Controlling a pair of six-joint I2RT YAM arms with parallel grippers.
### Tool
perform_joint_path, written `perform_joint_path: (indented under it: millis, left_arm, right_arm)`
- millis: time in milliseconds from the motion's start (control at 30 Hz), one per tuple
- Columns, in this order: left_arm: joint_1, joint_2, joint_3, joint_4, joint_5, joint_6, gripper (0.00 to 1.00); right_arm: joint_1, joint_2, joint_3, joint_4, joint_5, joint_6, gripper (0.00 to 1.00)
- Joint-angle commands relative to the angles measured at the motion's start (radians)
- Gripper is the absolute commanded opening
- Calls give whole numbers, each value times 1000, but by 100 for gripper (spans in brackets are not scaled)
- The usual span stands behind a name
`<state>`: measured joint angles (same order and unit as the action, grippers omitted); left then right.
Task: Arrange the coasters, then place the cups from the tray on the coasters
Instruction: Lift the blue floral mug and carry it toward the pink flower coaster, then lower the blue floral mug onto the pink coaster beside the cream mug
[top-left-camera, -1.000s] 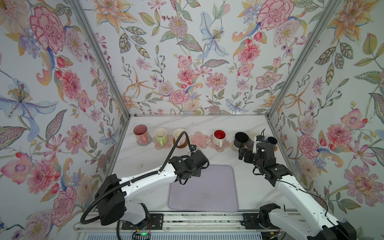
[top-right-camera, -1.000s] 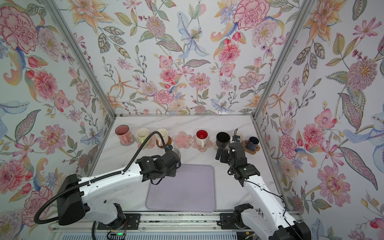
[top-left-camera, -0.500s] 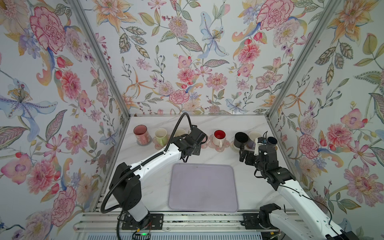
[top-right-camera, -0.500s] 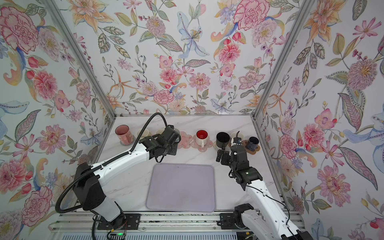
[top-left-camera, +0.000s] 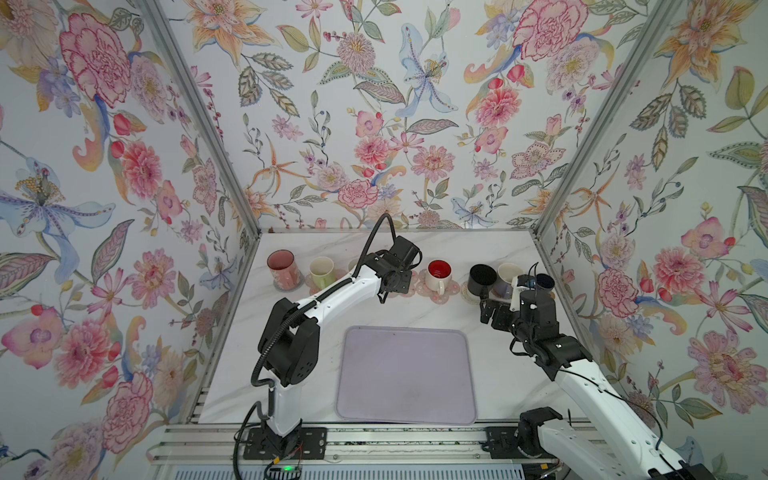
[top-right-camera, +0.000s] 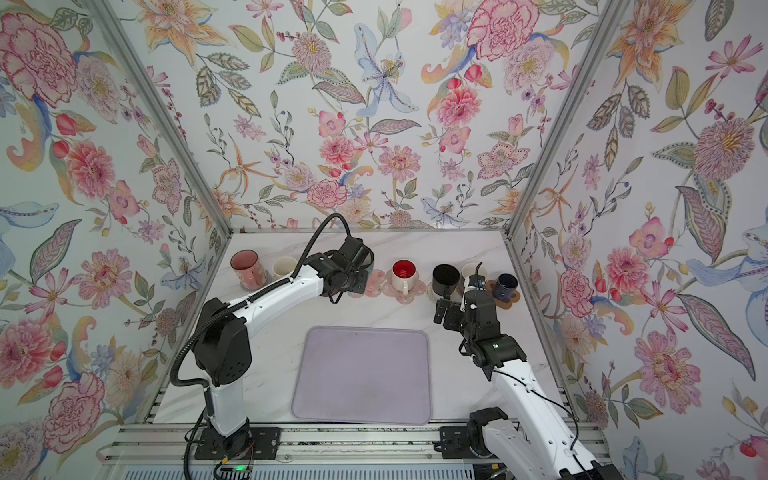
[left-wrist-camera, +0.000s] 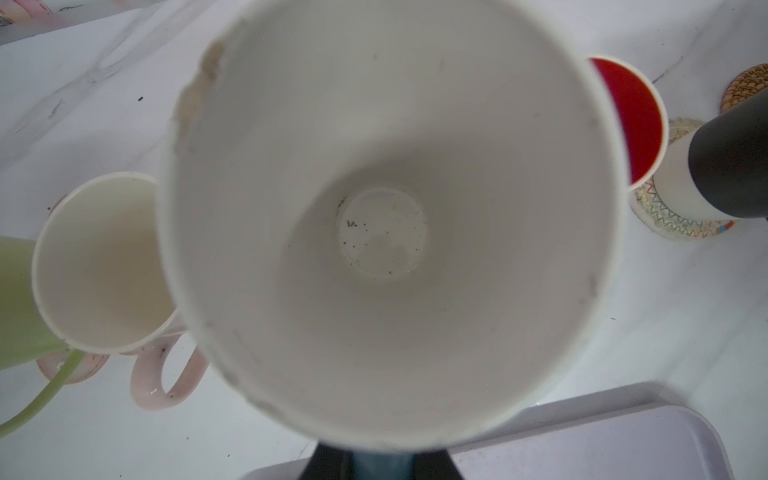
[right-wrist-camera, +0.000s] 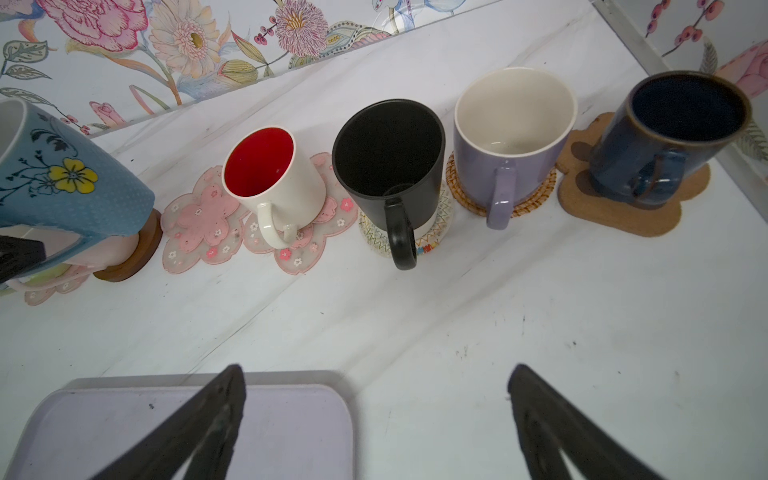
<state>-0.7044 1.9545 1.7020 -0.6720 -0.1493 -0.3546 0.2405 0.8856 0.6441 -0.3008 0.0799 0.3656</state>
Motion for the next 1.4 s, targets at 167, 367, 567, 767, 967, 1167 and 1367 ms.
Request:
perform_joint_path:
  millis: [167,367,567,767,967,1167,1367]
  left_arm:
    - [32,77,129,30,8,19,0]
    - [41,123,165,16,22,14,0]
    - [42,156,179,-12,43,2,0]
    - [46,168,158,-9,42,-9,0]
    - [51,173,142,7,51,-14,0]
    - [54,182,126,10,54,-17,0]
    - [57,192,110,24,67,-21,0]
  right_arm:
    - [-29,4,-18,22,-55,-5,99]
    - [-53,9,-22,29,-80,-2,99]
    - [-67,7,-24,32,-97,2,99]
    - [-78,9,-24,35,-109,3,99]
    - [-85,10,-25,38,-117,7,99]
    - [-92,13,-25,41,-126,8,99]
    - [-97,14,-24,39,-134,10,99]
